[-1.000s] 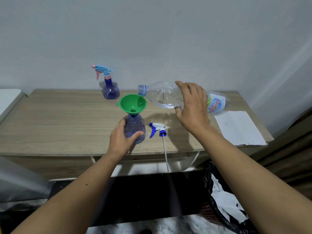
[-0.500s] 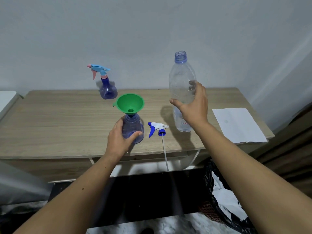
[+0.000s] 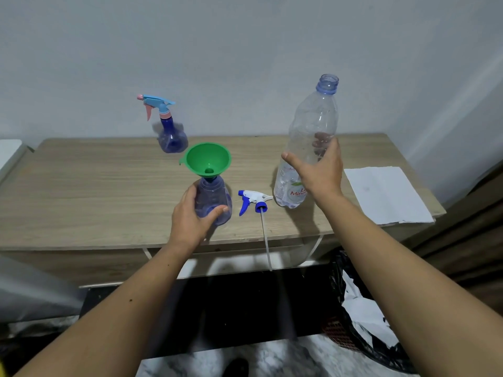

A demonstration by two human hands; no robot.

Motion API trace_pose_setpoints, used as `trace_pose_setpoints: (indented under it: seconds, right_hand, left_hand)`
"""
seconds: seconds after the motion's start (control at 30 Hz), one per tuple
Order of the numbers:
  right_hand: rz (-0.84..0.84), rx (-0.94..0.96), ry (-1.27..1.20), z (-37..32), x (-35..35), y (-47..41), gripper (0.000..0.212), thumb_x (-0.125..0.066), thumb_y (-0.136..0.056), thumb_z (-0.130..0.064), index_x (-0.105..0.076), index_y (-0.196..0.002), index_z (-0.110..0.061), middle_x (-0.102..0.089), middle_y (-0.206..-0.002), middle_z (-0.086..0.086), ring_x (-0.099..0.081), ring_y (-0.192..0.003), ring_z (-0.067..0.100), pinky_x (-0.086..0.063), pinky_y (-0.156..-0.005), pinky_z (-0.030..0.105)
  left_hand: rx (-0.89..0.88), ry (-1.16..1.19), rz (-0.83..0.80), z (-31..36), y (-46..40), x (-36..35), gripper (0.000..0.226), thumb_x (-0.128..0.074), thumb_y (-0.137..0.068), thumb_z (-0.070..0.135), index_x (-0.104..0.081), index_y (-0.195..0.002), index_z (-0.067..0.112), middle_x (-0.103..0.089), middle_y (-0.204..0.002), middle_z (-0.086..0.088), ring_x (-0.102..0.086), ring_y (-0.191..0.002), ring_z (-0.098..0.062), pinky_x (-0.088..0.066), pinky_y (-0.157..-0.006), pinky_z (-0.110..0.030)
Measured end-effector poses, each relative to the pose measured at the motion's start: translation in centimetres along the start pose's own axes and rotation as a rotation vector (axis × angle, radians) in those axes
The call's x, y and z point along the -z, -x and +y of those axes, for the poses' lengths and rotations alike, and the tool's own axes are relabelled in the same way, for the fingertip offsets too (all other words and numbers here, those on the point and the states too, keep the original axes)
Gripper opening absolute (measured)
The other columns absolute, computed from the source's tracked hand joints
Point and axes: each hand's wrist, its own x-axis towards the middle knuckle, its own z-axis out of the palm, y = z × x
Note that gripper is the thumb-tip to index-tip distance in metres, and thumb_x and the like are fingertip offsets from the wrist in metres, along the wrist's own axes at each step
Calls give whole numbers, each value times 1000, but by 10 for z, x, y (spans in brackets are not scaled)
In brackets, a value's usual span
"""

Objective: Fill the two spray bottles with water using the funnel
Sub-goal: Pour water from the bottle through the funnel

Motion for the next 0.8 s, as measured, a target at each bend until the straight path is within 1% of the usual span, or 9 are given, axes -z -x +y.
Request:
trace_pose_setpoints:
  seconds: [0.13,0.27,0.5,0.6,0.73,0.8]
  right_hand:
    - [-15,6,5,0,1,1,83,-96,-67,-45,-51,-133,-21,-58,-131,1,-57,-113,15,-47,-98,29]
    - [-19,4,17,-1,2,2,84,-96,-67,-45,-51,-134,-20,-58,-131,0,-57,-113,14,-46,-96,27]
    - [-34,-12,49,-6,7,3,89,-97,-65,-48,-50,-135,-19,-58,-131,1,-58,-116,16,-49,-101,34]
    - [-45,-18,63,-8,12,7,92,-96,-66,-50,-48,-138,-18,-57,-131,1,-56,-117,16,-48,-99,32]
    - [-75,-43,85,-12,22,10,88,-94,-68,-52,-49,-136,-18,-56,-129,0,-55,-116,16,-49,-97,34]
    - [-72,-50,87,-13,28,10,88,-94,-68,-52,-50,-136,-17,-58,-131,0,-57,-119,18,-47,-95,32]
  left_hand:
    - [-5,1,0,0,1,0,76,-95,-80,34,-57,-145,21,-71,-130,4,-70,-114,-18,-58,-103,-46]
    - [-3,7,-4,-2,0,0,78,-95,-79,37,-56,-145,25,-71,-133,5,-70,-117,-17,-58,-105,-47]
    - [4,-7,-10,-5,-1,0,78,-95,-79,38,-55,-145,25,-71,-134,4,-70,-118,-17,-58,-105,-48]
    - [0,-15,-9,-5,-2,-1,77,-95,-79,37,-56,-144,22,-72,-133,2,-70,-117,-19,-58,-104,-49]
    - [14,-17,-22,-3,-2,0,80,-95,-79,38,-55,-146,22,-71,-135,1,-69,-119,-19,-58,-105,-48]
    - [12,-22,-24,-2,-2,1,80,-94,-79,38,-55,-146,22,-71,-135,1,-69,-119,-19,-58,-105,-47]
